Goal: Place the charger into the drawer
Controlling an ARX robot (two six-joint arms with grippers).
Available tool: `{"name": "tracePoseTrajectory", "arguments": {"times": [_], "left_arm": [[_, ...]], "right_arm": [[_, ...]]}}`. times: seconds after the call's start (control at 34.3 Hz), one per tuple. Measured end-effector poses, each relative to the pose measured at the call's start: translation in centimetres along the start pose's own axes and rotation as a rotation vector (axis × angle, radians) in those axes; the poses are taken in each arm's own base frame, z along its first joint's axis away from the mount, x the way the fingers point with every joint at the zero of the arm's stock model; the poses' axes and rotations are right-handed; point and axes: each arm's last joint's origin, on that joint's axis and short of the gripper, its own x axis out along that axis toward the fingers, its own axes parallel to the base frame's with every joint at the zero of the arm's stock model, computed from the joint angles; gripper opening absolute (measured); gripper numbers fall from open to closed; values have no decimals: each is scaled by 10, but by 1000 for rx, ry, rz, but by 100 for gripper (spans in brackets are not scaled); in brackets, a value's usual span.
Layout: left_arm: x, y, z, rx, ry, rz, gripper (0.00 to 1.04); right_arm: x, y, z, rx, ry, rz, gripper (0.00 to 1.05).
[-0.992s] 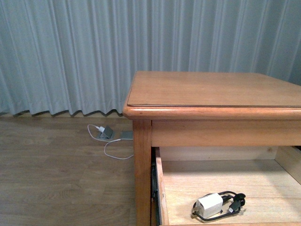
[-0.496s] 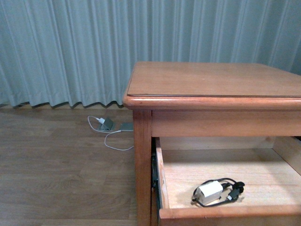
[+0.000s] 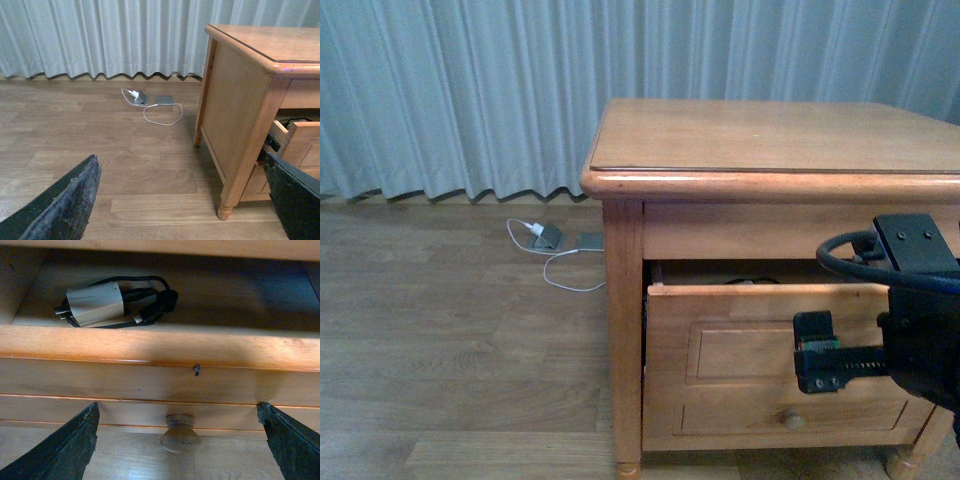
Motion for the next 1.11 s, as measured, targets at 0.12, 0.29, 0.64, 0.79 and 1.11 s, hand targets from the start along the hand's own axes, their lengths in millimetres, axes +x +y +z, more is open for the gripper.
{"name": "tracePoseTrajectory", "arguments": {"times": [0.12,0.29,0.64,0.79,1.11], "left_arm": [[0,0,0,0,0,0,98],[0,0,0,0,0,0,98],[0,0,0,0,0,0,98],[0,0,0,0,0,0,98],[0,0,0,0,0,0,98]], "right_arm": [[16,1,6,18,-41,-15,96],[32,3,12,38,-88,-29,96],[44,9,6,73,-184,-38,96],[45,9,5,68,-184,-27,96],[12,2,14,52,-123,94,96]]}}
